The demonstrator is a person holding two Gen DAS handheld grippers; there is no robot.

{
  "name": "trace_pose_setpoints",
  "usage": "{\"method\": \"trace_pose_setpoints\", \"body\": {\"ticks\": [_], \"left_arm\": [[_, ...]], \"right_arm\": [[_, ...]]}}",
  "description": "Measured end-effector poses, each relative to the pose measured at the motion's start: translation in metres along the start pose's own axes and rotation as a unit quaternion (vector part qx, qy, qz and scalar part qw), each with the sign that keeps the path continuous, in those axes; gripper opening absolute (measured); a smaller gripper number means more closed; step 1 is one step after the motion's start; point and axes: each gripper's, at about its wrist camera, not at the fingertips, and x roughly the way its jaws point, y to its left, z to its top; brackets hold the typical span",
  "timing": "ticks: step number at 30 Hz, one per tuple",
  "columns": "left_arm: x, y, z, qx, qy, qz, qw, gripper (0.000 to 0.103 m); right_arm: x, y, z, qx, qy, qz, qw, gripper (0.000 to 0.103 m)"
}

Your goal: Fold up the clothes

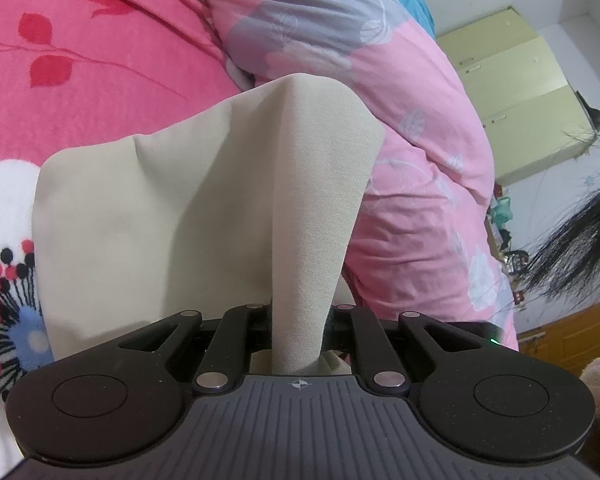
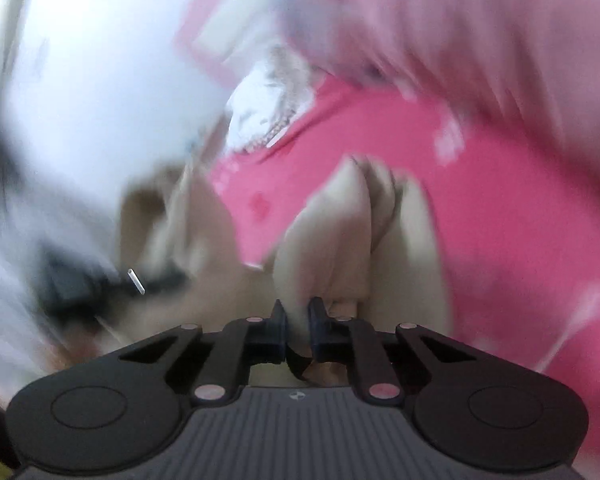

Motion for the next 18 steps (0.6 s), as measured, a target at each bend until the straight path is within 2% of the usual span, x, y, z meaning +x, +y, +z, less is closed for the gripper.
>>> {"method": "trace_pose_setpoints", "body": {"ticks": [1,4,7,10,13,14,15,16,18], "left_arm": [[0.0,0.0,0.0,-0.001,0.0,0.0,1.0,0.01],[-0.001,0.0,-0.001,0.001,0.001,-0.001,1.0,0.01],[-0.003,0.0,-0.001,0.002,0.0,0.0,1.0,0.01],[-0.004,0.002,0.0,-0.001,0.0,0.0,1.0,0.01],[-0.004,0.003,0.0,-0.001,0.0,0.0,1.0,0.01],[-0.004,0.004,0.0,-0.002,0.0,-0.001,1.0,0.01],[-0.004,0.004,0.0,-0.003,0.0,-0.002,1.0,0.01],[-0.004,0.005,0.0,-0.004,0.0,-0.002,1.0,0.01],[-0.004,0.005,0.0,-0.003,0.001,-0.002,1.0,0.01]], "right_arm": [[0.0,-0.016,0.001,0.059,0.002,0.004,0.998,0.013],[-0.003,-0.051,-0.002,0.136,-0.013,-0.068,0.988,0.013],[-0.005,-0.057,-0.004,0.136,-0.019,-0.083,0.987,0.01],[-0.006,-0.045,-0.002,0.085,-0.009,-0.096,0.992,0.015],[-0.014,-0.033,-0.003,0.041,-0.002,-0.104,0.994,0.025],[-0.018,-0.025,-0.004,0.017,-0.002,-0.114,0.993,0.031],[-0.022,-0.016,-0.005,-0.011,-0.003,-0.127,0.992,0.044],[-0.025,-0.007,-0.006,-0.045,-0.006,-0.145,0.988,0.05],[-0.025,0.015,-0.013,-0.134,-0.017,-0.182,0.974,0.05]]}}
